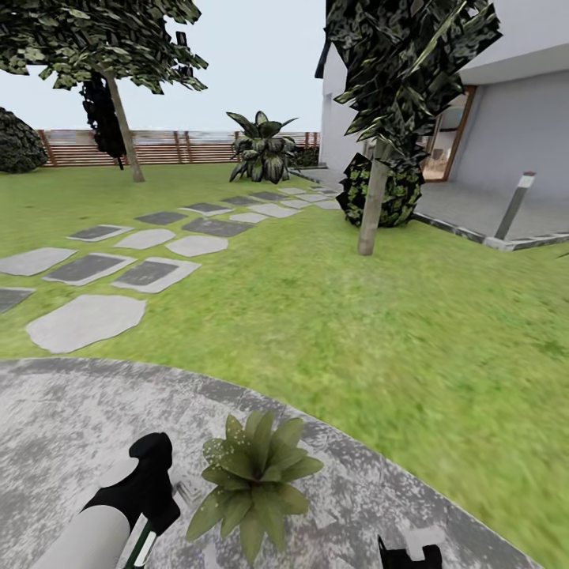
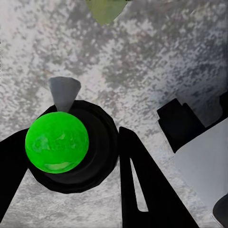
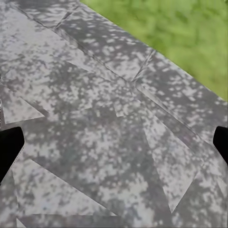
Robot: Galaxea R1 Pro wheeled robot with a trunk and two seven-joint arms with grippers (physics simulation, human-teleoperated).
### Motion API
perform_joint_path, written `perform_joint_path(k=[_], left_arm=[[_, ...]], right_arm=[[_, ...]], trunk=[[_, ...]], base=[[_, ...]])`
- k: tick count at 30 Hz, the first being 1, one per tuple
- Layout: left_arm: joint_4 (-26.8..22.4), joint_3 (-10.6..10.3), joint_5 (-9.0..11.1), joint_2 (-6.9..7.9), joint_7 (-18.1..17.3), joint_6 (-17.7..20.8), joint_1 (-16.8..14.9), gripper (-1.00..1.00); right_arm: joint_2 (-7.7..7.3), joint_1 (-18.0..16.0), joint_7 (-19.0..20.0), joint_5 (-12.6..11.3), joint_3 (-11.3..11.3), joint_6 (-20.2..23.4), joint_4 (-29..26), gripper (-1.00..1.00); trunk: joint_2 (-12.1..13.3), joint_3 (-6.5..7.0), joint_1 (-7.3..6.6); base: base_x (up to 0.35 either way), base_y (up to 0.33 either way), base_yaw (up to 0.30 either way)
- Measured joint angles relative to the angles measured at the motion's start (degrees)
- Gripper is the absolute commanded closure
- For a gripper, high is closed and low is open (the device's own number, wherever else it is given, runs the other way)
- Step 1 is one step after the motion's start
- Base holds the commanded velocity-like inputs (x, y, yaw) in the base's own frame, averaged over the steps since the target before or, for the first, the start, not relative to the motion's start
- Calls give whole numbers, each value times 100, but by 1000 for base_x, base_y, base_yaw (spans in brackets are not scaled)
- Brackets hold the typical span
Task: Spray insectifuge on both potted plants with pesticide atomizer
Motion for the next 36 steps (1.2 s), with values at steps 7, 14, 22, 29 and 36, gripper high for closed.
perform_joint_path(k=[7, 14, 22, 29, 36], left_arm=[[32, 4, -2, 12, -1, 4, -1, 100], [4, 6, 5, 11, -1, 4, -1, 100], [-20, 6, 9, 9, 0, 4, 0, 100], [-28, 5, 7, 8, 2, 4, -1, 100], [-28, 5, 2, 17, 3, 4, -1, 100]], right_arm=[[36, 1, 5, -8, 0, 2, -1, -100], [42, 1, -2, -8, -1, 1, 2, -100], [42, 0, -3, -8, -1, 0, 6, -100], [41, -1, 3, -8, -1, -1, 4, -100], [24, 1, -2, 8, 0, -1, 0, -100]], trunk=[[0, 0, 1], [0, 0, 1], [0, 0, -1], [0, 0, 1], [0, 0, 2]], base=[[7, -9, 19], [0, 0, 112], [91, -52, 274], [66, -251, 99], [-46, -248, 0]])
